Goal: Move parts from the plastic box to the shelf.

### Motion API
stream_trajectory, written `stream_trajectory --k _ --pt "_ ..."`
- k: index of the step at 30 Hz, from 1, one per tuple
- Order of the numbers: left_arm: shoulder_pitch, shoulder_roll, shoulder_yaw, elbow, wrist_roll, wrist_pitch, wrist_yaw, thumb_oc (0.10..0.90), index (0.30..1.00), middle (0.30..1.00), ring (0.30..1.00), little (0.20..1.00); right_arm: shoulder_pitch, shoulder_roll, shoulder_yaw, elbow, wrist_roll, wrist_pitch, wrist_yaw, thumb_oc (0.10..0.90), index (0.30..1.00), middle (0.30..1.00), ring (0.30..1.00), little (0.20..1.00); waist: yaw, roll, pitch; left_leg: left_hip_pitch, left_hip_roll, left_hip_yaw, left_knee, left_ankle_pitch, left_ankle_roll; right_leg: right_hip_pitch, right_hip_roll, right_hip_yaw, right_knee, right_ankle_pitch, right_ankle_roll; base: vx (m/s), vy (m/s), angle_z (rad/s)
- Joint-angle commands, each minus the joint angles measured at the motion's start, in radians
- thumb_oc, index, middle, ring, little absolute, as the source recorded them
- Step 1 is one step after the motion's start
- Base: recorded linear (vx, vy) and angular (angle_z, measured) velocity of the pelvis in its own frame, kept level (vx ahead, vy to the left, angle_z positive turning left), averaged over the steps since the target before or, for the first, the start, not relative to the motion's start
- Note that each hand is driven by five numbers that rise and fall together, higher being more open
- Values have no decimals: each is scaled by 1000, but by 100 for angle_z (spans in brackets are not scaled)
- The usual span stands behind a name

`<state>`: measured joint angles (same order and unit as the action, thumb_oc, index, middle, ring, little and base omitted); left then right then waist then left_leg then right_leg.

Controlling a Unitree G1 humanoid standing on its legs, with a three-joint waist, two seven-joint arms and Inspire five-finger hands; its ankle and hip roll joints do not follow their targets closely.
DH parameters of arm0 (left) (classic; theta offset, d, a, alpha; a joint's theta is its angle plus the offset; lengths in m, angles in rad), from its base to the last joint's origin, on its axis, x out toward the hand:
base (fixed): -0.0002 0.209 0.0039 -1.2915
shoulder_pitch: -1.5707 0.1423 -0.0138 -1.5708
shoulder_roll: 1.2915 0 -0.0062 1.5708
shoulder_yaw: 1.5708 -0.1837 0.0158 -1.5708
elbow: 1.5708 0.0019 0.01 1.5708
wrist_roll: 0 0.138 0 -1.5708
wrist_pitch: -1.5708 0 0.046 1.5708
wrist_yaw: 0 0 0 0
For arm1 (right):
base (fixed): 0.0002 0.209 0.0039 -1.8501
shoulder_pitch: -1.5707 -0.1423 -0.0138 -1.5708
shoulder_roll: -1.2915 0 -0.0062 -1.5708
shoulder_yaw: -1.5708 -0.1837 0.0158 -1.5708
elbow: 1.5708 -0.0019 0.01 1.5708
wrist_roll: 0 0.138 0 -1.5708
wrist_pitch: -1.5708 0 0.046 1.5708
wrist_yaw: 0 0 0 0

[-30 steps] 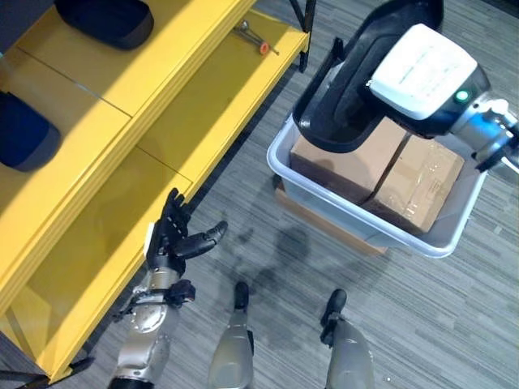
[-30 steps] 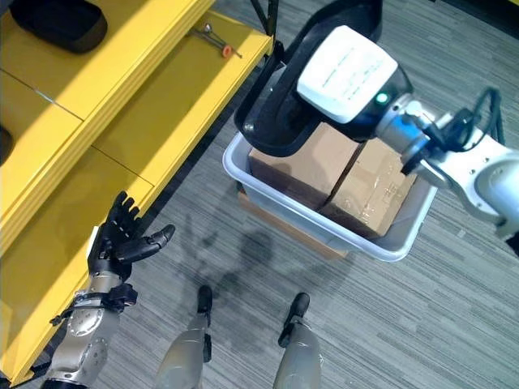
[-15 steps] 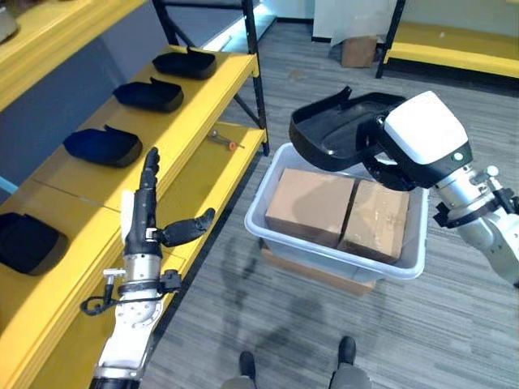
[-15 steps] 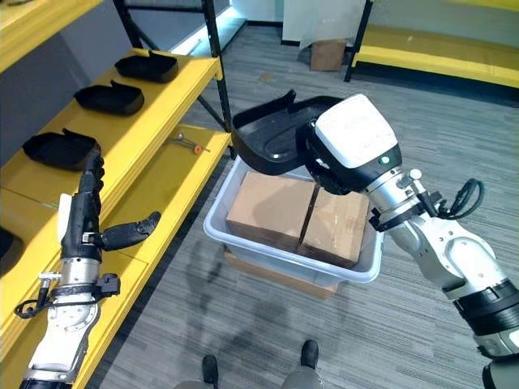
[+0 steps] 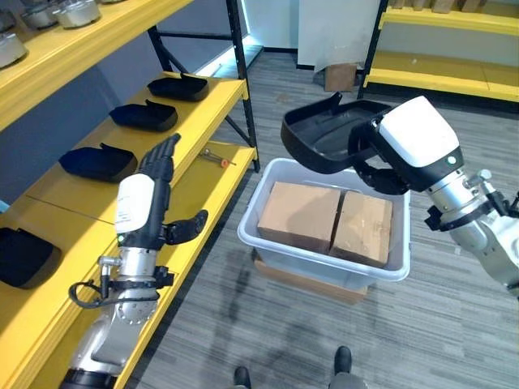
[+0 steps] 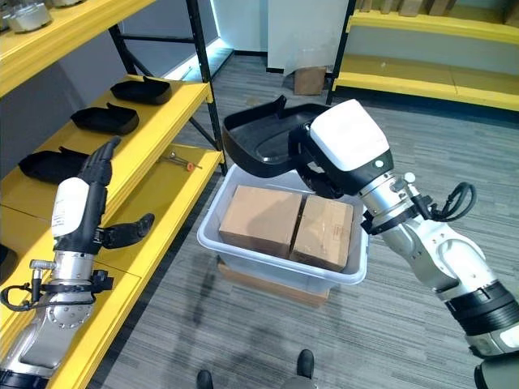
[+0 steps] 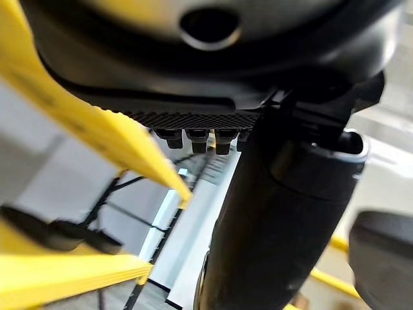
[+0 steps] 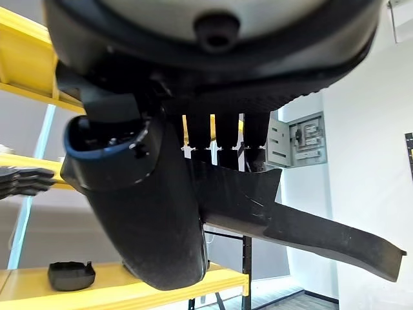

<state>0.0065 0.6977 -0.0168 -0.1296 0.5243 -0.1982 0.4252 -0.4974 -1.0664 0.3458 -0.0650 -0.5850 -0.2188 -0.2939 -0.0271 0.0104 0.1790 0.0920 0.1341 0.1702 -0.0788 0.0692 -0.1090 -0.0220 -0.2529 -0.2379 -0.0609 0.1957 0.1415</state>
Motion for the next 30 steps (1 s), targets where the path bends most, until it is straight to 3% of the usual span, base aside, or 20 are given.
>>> stream_trajectory --k 1,6,14,30 --pt "-119 93 -16 -49 67 -30 104 900 1000 1000 1000 1000 -133 41 3 -28 92 -3 -117 400 300 300 300 300 3 -40 -125 39 71 -24 -8 -74 -24 -4 -59 40 50 -48 78 4 -11 -6" --pt "-192 165 -54 -31 150 -11 120 900 1000 1000 1000 1000 -166 42 45 -17 95 -9 -111 400 300 300 300 300 -7 -37 -133 49 78 -17 -8 -75 -29 5 -52 43 43 -49 77 2 -2 -1" --pt "-244 183 -94 -20 204 5 125 900 1000 1000 1000 1000 -203 67 78 -7 98 -13 -108 400 300 300 300 300 -18 -36 -135 59 84 -9 -8 -75 -31 12 -46 49 36 -49 76 5 -5 -4" --pt "-365 115 -213 33 247 20 109 900 1000 1000 1000 1000 -256 153 114 8 102 -8 -108 400 300 300 300 300 -37 -38 -136 67 90 1 -8 -73 -31 21 -34 60 25 -48 67 2 -1 -1"
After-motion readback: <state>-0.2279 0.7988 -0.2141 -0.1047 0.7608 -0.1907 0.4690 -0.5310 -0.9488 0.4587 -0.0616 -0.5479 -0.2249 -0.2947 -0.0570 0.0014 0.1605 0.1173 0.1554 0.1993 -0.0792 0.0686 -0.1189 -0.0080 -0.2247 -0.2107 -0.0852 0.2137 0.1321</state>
